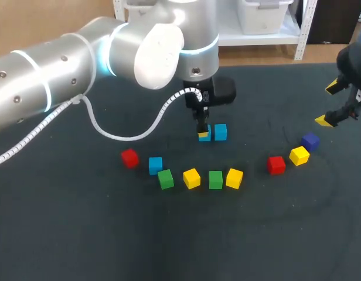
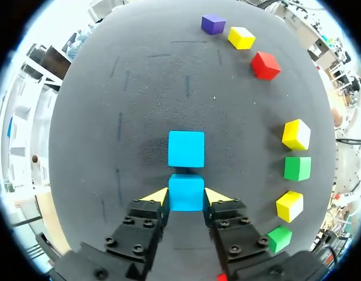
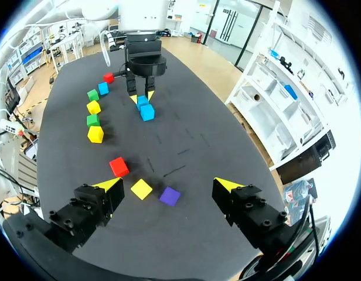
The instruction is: Place the blue cubes, place green cubes on the blue cubes, place the yellow cubes on the green cubes, then place the red cubes on the yellow cubes, and place purple cube on the red cubes.
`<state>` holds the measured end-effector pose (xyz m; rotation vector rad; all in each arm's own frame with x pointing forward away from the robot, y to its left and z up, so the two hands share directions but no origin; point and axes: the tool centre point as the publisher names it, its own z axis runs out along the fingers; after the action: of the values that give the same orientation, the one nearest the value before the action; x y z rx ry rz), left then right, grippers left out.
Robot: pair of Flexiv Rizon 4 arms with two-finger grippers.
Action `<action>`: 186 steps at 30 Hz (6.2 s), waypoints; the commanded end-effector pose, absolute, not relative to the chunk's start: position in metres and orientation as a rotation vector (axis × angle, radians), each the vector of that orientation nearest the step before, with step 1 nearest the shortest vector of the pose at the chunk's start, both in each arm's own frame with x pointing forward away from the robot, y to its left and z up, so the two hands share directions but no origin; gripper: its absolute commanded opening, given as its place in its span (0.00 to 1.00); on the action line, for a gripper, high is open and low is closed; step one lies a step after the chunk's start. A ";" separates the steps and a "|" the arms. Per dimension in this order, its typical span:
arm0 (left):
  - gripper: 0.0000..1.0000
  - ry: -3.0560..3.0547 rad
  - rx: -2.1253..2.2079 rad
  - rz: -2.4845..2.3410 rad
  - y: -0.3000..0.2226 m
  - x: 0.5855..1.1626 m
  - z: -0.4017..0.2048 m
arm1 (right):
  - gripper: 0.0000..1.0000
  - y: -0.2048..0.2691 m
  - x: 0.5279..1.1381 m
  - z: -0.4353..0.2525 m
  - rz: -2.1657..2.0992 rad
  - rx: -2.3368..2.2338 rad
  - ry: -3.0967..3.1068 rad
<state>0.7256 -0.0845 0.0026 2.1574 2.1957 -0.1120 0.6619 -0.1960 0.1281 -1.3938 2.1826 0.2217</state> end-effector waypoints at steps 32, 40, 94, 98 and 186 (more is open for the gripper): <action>1.00 2.178 2.182 -0.132 -0.088 0.729 0.000 | 1.00 -0.196 0.663 0.127 0.226 -1.395 2.182; 1.00 2.216 2.113 -0.133 -0.073 0.734 0.011 | 1.00 -0.196 0.663 0.127 0.226 -1.395 2.182; 1.00 2.397 1.888 0.077 0.056 0.641 0.034 | 1.00 -0.196 0.663 0.127 0.226 -1.395 2.182; 1.00 2.330 1.913 -0.014 0.052 0.634 0.034 | 1.00 -0.196 0.663 0.127 0.226 -1.395 2.182; 0.00 2.256 2.204 0.046 -0.040 0.698 0.010 | 1.00 -0.196 0.663 0.127 0.226 -1.395 2.182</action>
<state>0.6895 -0.0323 0.0115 2.1771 2.2457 0.0349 0.6620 -0.1960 0.1281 -1.3939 2.1826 0.2219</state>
